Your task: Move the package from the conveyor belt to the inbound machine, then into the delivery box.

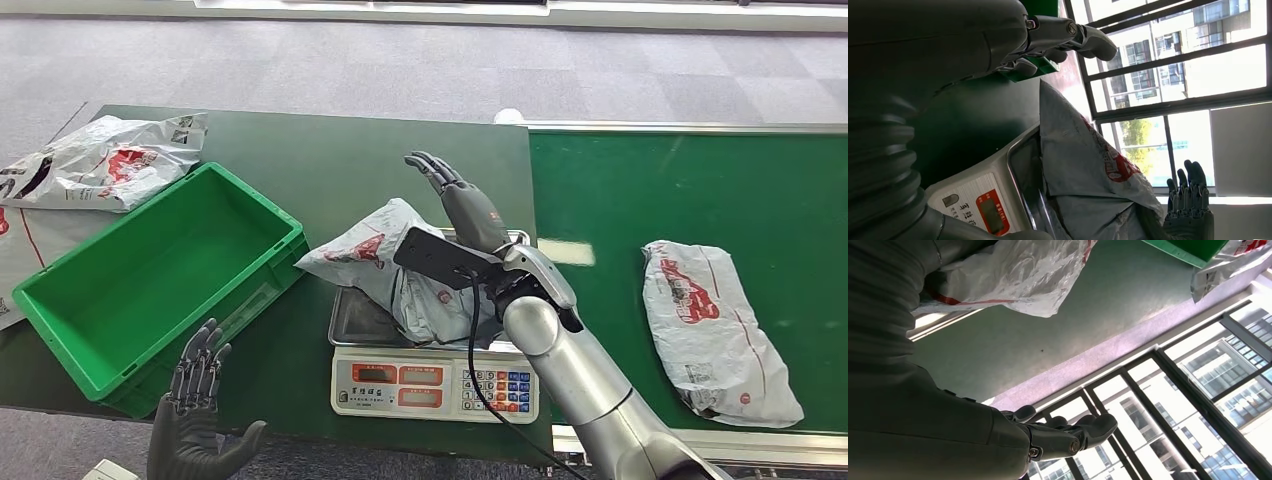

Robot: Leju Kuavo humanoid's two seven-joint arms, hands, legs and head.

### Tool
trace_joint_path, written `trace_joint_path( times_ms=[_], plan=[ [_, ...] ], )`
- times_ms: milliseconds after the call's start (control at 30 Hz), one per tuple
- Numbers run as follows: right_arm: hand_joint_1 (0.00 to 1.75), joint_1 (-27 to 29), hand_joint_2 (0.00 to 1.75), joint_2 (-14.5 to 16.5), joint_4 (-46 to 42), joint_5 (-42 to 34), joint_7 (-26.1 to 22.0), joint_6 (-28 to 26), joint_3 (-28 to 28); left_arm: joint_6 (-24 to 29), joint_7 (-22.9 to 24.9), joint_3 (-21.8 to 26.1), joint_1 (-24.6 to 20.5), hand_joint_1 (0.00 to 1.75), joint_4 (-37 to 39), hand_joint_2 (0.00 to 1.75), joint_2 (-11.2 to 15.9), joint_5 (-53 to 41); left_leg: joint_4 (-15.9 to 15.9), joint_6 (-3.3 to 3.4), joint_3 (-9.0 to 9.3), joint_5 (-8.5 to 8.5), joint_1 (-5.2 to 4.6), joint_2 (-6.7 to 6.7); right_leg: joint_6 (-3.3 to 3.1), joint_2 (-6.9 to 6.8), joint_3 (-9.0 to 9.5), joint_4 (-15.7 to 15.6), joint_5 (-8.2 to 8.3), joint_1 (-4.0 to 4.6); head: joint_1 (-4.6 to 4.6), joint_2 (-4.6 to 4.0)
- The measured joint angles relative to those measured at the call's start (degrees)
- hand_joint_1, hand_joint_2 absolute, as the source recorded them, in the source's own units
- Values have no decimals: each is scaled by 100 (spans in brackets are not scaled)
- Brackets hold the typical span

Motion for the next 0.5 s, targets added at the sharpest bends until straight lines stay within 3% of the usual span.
trace_joint_path(
  times_ms=[500],
  plan=[
    [0,-1,175,2,0,0,-1,0,2,0,0,0,2,0,-12,175,0,0,0,0,0,0,0,0,0,0,0,0,0,0,0,0]
  ],
)
